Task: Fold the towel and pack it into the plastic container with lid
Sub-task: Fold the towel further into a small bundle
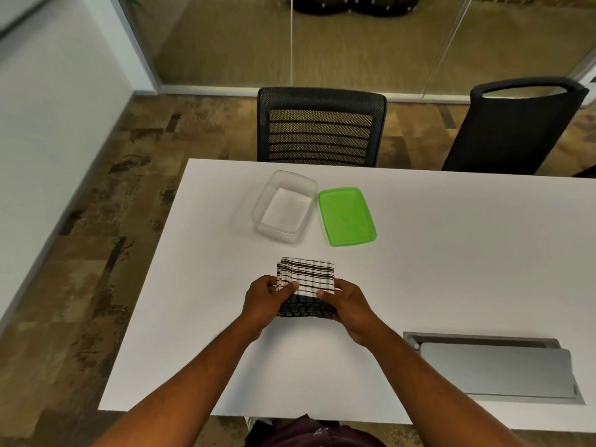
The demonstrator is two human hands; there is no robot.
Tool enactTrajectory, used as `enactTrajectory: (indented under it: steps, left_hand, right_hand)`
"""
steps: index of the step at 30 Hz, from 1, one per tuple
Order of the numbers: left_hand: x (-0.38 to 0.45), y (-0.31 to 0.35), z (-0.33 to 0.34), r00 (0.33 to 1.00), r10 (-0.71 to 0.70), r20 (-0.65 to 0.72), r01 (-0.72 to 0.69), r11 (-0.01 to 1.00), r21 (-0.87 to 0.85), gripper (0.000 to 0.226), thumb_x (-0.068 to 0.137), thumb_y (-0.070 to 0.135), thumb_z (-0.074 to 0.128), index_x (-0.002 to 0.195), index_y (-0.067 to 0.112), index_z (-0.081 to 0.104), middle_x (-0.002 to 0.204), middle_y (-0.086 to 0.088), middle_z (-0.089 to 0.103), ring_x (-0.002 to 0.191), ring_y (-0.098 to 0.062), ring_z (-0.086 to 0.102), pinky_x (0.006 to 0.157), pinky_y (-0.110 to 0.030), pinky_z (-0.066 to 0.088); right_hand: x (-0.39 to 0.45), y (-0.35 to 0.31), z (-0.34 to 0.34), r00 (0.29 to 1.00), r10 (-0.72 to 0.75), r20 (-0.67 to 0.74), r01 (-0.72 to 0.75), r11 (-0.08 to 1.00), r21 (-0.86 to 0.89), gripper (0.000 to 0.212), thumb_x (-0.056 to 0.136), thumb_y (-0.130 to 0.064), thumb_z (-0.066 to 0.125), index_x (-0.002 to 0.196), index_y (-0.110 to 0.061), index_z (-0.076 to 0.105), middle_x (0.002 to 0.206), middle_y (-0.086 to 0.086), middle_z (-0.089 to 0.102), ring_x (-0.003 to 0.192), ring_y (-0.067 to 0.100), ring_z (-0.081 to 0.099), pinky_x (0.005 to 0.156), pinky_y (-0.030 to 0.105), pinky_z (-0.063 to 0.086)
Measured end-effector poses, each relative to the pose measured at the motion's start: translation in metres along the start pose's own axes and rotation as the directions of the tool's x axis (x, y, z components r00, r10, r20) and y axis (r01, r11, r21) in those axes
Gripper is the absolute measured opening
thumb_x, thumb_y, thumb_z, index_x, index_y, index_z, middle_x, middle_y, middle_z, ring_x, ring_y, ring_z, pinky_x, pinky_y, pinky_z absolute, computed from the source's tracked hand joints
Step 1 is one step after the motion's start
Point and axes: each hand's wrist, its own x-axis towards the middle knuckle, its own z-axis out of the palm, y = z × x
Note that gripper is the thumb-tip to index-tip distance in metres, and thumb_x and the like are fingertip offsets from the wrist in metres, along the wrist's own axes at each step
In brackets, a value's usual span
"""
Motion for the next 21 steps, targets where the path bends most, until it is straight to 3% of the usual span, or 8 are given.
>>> enactTrajectory:
  steps: [3, 7, 10, 13, 17, 21]
  left_hand:
    - [0.001, 0.001, 0.010, 1.000, -0.027, 0.002, 0.027, 0.997, -0.077, 0.038, 0.083, 0.039, 0.078, 0.106, 0.010, 0.069, 0.103, -0.010, 0.077, 0.097, -0.027, 0.074, 0.088, -0.050, 0.060]
    - [-0.002, 0.006, 0.030, 1.000, -0.006, -0.014, 0.003, 0.983, -0.183, 0.032, 0.093, 0.031, 0.069, 0.118, 0.013, 0.065, 0.113, -0.006, 0.075, 0.103, -0.023, 0.072, 0.094, -0.048, 0.058]
    - [-0.004, 0.012, 0.049, 0.999, 0.026, -0.035, -0.034, 0.966, -0.258, 0.027, 0.097, 0.023, 0.063, 0.121, 0.011, 0.066, 0.115, -0.007, 0.075, 0.107, -0.024, 0.071, 0.097, -0.048, 0.056]
    - [-0.002, 0.016, 0.061, 0.996, 0.077, -0.044, -0.087, 0.953, -0.292, 0.027, 0.097, 0.018, 0.063, 0.123, 0.013, 0.066, 0.115, -0.004, 0.075, 0.108, -0.021, 0.071, 0.097, -0.043, 0.056]
    - [0.005, 0.019, 0.065, 0.996, 0.060, -0.071, -0.076, 0.965, -0.250, 0.034, 0.093, 0.026, 0.069, 0.124, 0.015, 0.061, 0.120, -0.005, 0.072, 0.111, -0.019, 0.069, 0.097, -0.039, 0.056]
    - [0.029, 0.021, 0.050, 0.995, -0.079, -0.065, 0.061, 0.969, -0.240, 0.049, 0.096, 0.052, 0.054, 0.111, 0.005, 0.061, 0.114, -0.013, 0.070, 0.106, -0.026, 0.066, 0.101, -0.041, 0.052]
  right_hand:
    - [0.003, -0.005, -0.006, 0.999, -0.007, -0.053, 0.013, 0.995, 0.100, 0.030, 0.090, -0.011, 0.074, 0.120, -0.008, 0.072, 0.112, 0.015, 0.078, 0.094, 0.023, 0.075, 0.078, 0.034, 0.061]
    - [0.004, -0.002, -0.008, 0.995, 0.079, 0.053, -0.094, 0.902, 0.421, 0.037, 0.081, -0.034, 0.081, 0.114, -0.016, 0.079, 0.120, 0.010, 0.076, 0.108, 0.020, 0.072, 0.097, 0.038, 0.054]
    - [0.007, 0.000, -0.003, 0.992, 0.041, 0.120, -0.099, 0.837, 0.538, 0.046, 0.079, -0.027, 0.084, 0.122, -0.013, 0.074, 0.130, 0.014, 0.070, 0.118, 0.025, 0.069, 0.104, 0.040, 0.052]
    - [0.015, -0.005, 0.005, 0.994, -0.015, 0.107, -0.049, 0.819, 0.571, 0.054, 0.087, -0.013, 0.074, 0.138, -0.007, 0.060, 0.137, 0.020, 0.065, 0.128, 0.033, 0.063, 0.103, 0.042, 0.054]
    - [0.025, -0.013, 0.007, 1.000, 0.012, 0.001, -0.011, 0.854, 0.519, 0.059, 0.082, -0.012, 0.073, 0.139, -0.005, 0.059, 0.133, 0.022, 0.067, 0.113, 0.033, 0.069, 0.083, 0.042, 0.060]
    - [0.039, -0.020, 0.005, 0.999, 0.022, -0.027, -0.004, 0.849, 0.529, 0.053, 0.089, -0.007, 0.067, 0.141, -0.006, 0.056, 0.136, 0.022, 0.065, 0.122, 0.037, 0.065, 0.098, 0.051, 0.055]
